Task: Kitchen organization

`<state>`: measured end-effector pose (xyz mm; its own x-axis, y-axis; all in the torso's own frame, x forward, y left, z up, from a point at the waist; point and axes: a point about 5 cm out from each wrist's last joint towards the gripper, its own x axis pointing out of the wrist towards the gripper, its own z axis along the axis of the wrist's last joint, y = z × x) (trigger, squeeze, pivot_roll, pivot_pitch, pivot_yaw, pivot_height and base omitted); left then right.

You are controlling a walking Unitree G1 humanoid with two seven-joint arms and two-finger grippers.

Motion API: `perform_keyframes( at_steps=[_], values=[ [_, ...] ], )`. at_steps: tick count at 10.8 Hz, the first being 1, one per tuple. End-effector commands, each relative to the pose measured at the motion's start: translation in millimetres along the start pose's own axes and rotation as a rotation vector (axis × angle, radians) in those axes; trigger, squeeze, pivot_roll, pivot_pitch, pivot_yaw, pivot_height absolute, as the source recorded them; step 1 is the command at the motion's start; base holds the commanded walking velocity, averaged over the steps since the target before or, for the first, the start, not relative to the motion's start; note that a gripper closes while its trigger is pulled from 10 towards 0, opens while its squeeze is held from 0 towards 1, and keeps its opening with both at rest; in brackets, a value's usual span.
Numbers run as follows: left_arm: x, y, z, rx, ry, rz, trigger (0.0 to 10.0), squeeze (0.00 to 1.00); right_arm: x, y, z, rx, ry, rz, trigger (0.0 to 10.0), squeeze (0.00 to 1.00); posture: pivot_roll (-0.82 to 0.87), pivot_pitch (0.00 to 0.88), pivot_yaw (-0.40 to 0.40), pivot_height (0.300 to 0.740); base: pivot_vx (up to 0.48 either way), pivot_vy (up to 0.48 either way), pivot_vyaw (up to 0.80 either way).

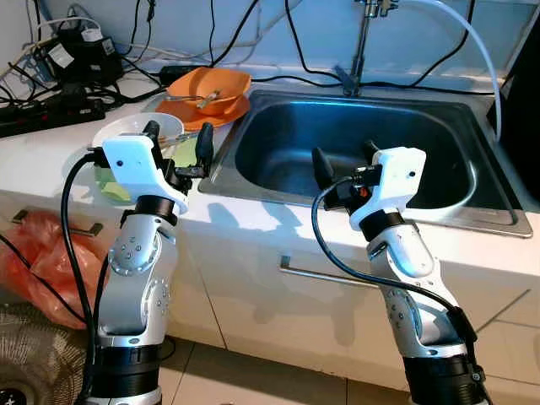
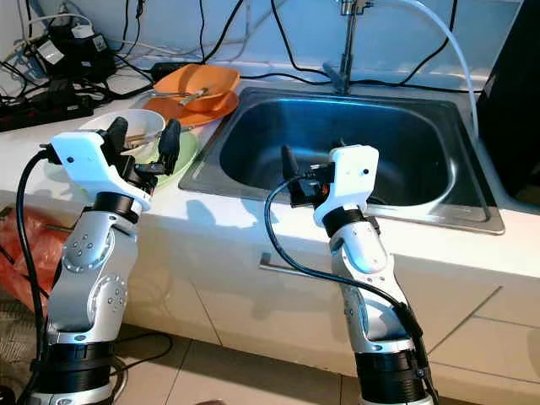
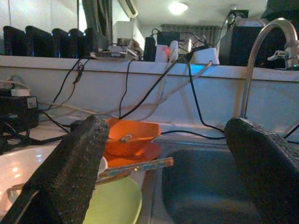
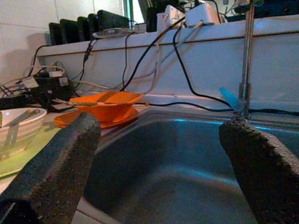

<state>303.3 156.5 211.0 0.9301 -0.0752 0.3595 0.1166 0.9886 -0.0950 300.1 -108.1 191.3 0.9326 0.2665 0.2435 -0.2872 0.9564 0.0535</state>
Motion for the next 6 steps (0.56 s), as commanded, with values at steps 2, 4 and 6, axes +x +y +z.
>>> perform_keyframes(
  at_steps=[2, 4, 6],
  values=[
    [2.5, 1.7, 5.9, 0.013, -0.028, 0.010, 10.0, 0.00, 3.2, 1.4, 2.9, 0.007, -0.021, 0.009, 10.0, 0.00, 0.06, 0.000, 0.062, 0.740, 0.332, 0.000, 0.00],
    [2.8, 1.3, 5.4, 0.011, -0.027, 0.004, 10.0, 0.00, 3.4, 1.9, 2.7, 0.007, -0.022, 0.009, 10.0, 0.00, 0.06, 0.000, 0.064, 0.740, 0.394, 0.000, 0.00],
    [1.8, 0.8, 2.9, 0.010, -0.013, -0.003, 10.0, 0.00, 3.1, 3.1, 1.8, 0.008, -0.021, 0.009, 10.0, 0.00, 0.06, 0.000, 0.067, 0.740, 0.390, 0.262, 0.00]
  ],
)
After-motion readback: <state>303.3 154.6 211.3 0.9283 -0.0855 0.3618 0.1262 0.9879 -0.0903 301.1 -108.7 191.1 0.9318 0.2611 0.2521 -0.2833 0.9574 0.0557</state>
